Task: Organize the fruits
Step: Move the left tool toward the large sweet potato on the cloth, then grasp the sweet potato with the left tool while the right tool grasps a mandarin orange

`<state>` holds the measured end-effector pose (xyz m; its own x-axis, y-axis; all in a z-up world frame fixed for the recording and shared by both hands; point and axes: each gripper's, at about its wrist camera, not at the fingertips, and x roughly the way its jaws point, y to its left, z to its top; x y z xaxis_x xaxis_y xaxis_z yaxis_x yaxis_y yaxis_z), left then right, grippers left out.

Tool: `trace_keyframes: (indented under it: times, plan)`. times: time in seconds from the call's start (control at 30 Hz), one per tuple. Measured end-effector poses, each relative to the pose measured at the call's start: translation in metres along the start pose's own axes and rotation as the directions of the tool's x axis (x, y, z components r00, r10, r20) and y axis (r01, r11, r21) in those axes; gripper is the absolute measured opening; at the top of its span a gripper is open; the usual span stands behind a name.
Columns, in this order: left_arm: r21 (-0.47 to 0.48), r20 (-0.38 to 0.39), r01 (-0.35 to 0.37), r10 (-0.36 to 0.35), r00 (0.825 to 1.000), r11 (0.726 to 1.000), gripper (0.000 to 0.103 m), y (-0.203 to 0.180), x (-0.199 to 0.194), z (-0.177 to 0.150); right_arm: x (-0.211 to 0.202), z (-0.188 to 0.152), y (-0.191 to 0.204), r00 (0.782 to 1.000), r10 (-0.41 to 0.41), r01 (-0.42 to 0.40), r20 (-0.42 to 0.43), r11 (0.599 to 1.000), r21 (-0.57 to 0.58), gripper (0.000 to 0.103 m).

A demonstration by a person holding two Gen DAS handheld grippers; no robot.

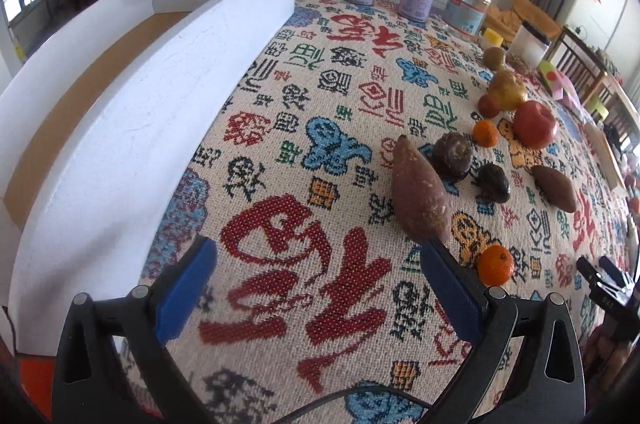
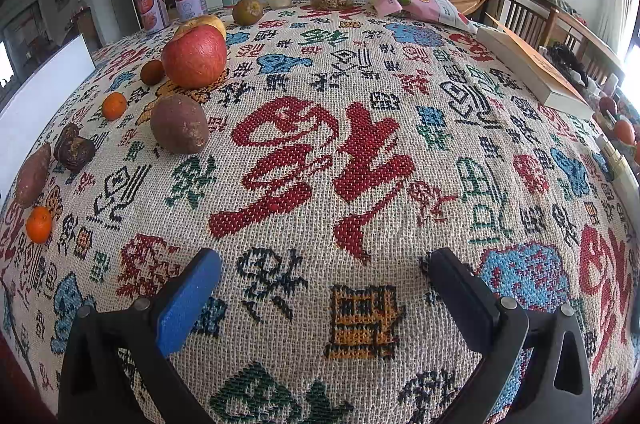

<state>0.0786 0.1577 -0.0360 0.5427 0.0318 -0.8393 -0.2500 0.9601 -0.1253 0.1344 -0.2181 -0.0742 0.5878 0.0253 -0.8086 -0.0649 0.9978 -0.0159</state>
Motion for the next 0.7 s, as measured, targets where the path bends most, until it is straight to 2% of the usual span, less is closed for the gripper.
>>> trace_keyframes:
  times: [0.17, 0.27, 0.4, 0.5, 0.6, 0.63, 0.67, 0.7]
  plan:
    - [0.065, -0.076, 0.128, -0.123, 0.989, 0.99, 0.102, -0.019, -0.009, -0.014, 0.0, 0.0, 0.0, 1.0, 0.0, 0.0, 0.0, 1.0, 0.0, 0.103]
    - [0.091, -0.087, 0.183, -0.176, 0.981, 0.979, 0.102, -0.038, -0.009, -0.015, 0.0, 0.0, 0.0, 1.0, 0.0, 0.0, 0.0, 1.0, 0.0, 0.103]
    - [0.077, -0.048, 0.211, -0.208, 0.977, 0.974, 0.102, -0.058, -0.001, 0.005, 0.0, 0.0, 0.0, 1.0, 0.0, 0.0, 0.0, 1.0, 0.0, 0.103]
    - [0.051, -0.062, 0.21, -0.207, 0.976, 0.976, 0.101, -0.067, 0.021, 0.024, 0.0, 0.0, 0.0, 1.0, 0.0, 0.0, 0.0, 1.0, 0.0, 0.103]
    - [0.064, -0.092, 0.161, -0.155, 0.984, 0.985, 0.1, -0.077, 0.047, 0.037, 0.0, 0.0, 0.0, 1.0, 0.001, -0.001, 0.0, 1.0, 0.0, 0.103]
    - [0.071, -0.1, 0.138, -0.13, 0.986, 0.988, 0.098, -0.079, 0.055, 0.039, 0.0, 0.0, 0.0, 1.0, 0.0, 0.0, 0.0, 1.0, 0.0, 0.103]
    - [0.074, -0.109, 0.117, -0.109, 0.988, 0.99, 0.089, -0.079, 0.061, 0.04, 0.0, 0.0, 0.0, 1.0, 0.0, 0.0, 0.0, 1.0, 0.0, 0.103]
    - [0.07, -0.122, 0.109, -0.1, 0.988, 0.992, 0.072, -0.077, 0.066, 0.04, 0.0, 0.0, 0.0, 1.0, 0.001, -0.001, 0.001, 1.0, 0.0, 0.103]
